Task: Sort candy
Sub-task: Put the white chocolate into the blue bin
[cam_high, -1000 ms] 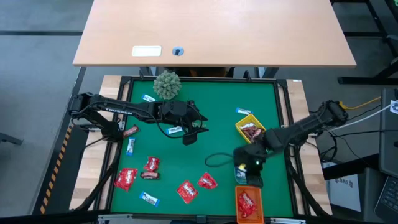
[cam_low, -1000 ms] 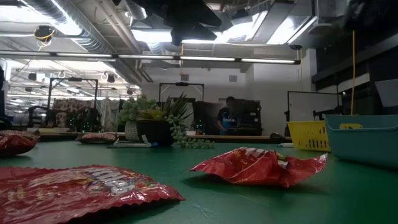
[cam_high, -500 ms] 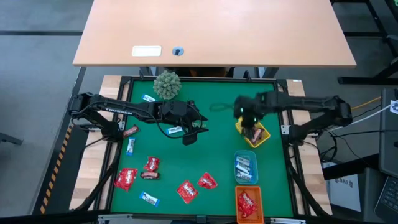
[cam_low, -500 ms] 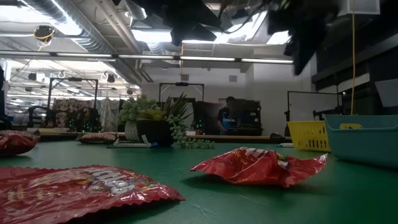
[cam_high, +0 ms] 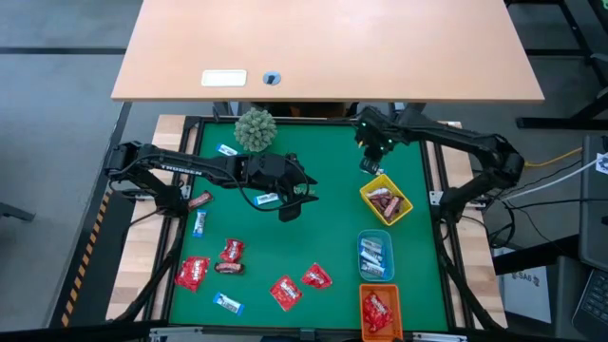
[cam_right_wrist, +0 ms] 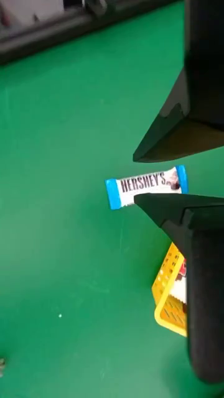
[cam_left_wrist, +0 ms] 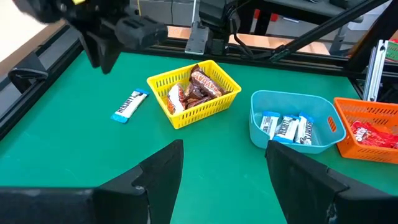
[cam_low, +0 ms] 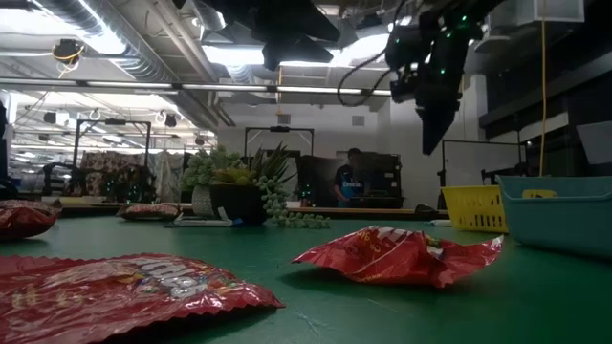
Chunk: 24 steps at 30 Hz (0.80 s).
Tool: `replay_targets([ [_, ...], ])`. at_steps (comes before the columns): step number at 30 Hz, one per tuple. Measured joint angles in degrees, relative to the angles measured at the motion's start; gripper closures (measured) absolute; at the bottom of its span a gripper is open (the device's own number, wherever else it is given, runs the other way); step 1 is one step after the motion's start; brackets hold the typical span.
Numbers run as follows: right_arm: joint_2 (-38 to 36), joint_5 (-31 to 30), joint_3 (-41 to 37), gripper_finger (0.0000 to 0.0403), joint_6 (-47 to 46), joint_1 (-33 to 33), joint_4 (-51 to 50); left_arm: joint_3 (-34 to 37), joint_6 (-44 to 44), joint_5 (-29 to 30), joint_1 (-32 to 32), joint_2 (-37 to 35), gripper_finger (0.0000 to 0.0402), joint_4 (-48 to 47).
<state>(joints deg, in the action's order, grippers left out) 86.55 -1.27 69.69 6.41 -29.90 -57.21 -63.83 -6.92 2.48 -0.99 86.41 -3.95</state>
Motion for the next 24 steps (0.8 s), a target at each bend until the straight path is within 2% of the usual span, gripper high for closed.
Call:
replay_targets([
  [5,3.3,2.2,0.0,0.03,0.1,-0.6,-0.1,0.0,0.0,0.0,0.0,0.0,0.0178,0.0],
  [13,9.2,0.9,0.0,0.0195,0.3,-0.5,-1.8,0.0,0.0,0.0,0.0,0.0,0.0178,0.0],
  [16,11.8,0.4,0.0,0.0169,1.7,-0.5,-2.0,0.0,0.0,0.0,0.0,0.0,0.0178,0.0],
  [20,14.4,0.7,0.0,0.0158,2.9,-0.5,-2.7,0.0,0.0,0.0,0.0,0.0,0.0178,0.0],
  [24,16.5,-1.7,0.0,0.0157,3.0,-0.5,-2.9,0.0,0.0,0.0,0.0,0.0,0.0178,0.0],
])
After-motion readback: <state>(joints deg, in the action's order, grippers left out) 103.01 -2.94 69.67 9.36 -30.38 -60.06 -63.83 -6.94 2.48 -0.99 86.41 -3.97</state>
